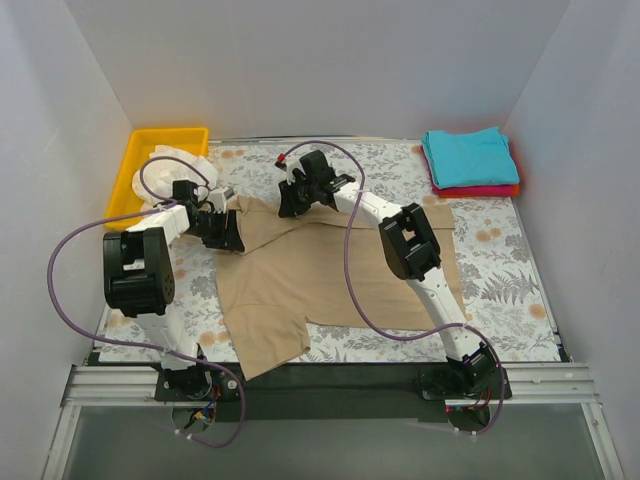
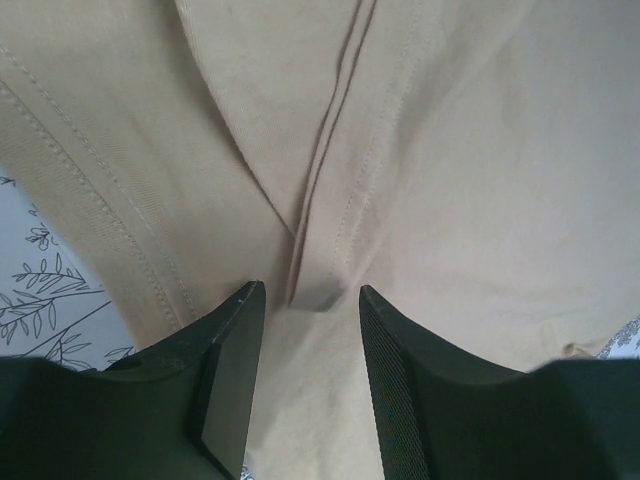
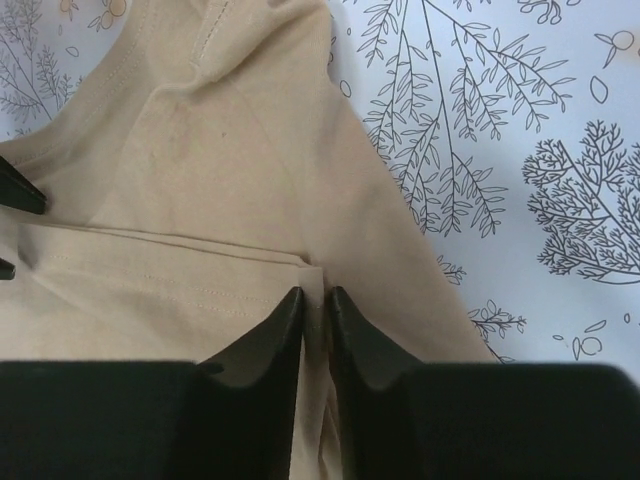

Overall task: Fold and stack the t-shirts
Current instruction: Fold the tshirt

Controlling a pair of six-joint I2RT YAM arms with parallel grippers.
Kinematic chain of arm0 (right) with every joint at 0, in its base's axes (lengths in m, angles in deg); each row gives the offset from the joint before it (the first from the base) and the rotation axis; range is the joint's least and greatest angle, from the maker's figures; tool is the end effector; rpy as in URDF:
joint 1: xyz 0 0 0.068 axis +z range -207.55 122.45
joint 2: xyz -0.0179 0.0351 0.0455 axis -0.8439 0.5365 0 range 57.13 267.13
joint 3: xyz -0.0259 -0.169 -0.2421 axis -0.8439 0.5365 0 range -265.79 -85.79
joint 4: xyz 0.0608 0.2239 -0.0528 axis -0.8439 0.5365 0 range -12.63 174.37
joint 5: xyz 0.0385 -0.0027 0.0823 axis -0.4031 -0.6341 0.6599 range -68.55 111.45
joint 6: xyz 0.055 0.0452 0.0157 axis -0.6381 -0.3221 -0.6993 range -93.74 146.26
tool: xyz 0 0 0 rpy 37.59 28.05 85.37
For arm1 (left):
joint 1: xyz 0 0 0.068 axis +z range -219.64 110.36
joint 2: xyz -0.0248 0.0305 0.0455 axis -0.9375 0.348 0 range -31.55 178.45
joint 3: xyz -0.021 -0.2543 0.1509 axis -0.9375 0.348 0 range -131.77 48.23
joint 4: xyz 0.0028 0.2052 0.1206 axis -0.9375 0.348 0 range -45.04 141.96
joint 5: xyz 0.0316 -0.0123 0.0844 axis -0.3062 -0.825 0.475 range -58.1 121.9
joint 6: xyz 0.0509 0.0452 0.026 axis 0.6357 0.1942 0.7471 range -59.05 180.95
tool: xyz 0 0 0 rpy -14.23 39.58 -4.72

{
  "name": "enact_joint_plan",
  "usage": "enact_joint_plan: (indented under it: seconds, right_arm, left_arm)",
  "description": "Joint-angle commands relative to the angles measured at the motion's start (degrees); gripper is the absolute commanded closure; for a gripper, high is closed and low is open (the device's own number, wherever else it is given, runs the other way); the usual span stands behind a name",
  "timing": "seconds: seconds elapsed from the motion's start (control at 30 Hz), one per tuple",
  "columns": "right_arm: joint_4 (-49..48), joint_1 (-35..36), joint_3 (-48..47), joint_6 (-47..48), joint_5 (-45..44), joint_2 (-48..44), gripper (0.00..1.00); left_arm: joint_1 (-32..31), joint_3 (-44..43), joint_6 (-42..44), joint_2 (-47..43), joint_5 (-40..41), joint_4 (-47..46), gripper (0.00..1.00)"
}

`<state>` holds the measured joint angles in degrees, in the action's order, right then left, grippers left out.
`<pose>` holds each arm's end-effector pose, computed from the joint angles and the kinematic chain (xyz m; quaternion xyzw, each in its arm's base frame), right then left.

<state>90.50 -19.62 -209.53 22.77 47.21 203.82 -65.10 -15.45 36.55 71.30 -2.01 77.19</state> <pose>0.4496 0.3839 0.1656 -0.3538 0.8000 0.3422 0.3431 0.3338 -0.0075 0.1845 -0.1902 0.9258 -0.3101 0.1026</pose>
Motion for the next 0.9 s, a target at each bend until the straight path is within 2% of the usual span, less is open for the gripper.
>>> enact_joint_plan:
  seconds: [0.0,0.07,0.17,0.27,0.3,0.4,0.43,0.87]
  right_arm:
    - [-2.1,0.4,-0.9,-0.6,2.5,-0.7,0.82]
    - [-2.1,0.4,-0.8,-0.6,2.6,-1.0,0.91]
    - [-2.1,0.4,-0.5,-0.5,3.7,-1.5,0.98]
    - [-2.4,0.3,-0.4,-0.9,4.8,-1.8,0.99]
    - [-2.4,0.4,-0.4,-1.0,4.7,-2.0,0.99]
    - [-2.5,0.3,0.2,-1.2,5.0,-3.1,0.99]
    - [-2.6,0.3,0.3,-1.2,5.0,-3.3,0.99]
    - [-3.7,-0.9,2.1,-2.0,8.2,-7.7,0.99]
  left_arm:
    - [-0.1,-2.0,-0.6,-0.1,0.2,-1.2,0.60]
    - [-0.1,-2.1,-0.6,0.2,-0.9,-1.1,0.64]
    - [-0.1,-2.1,-0.8,0.2,-2.1,-1.3,0.67]
    - [-0.1,-2.1,-1.1,0.6,-2.6,-1.4,0.74]
    - [-0.1,-2.1,-1.2,0.6,-2.7,-1.6,0.81]
    - [-0.2,-2.3,-1.4,0.0,-2.9,-1.3,0.92]
    - [-0.1,-2.4,-1.3,-0.2,-2.9,-1.0,1.00]
    - [-0.1,-2.1,1.3,-6.3,-2.6,3.0,1.00]
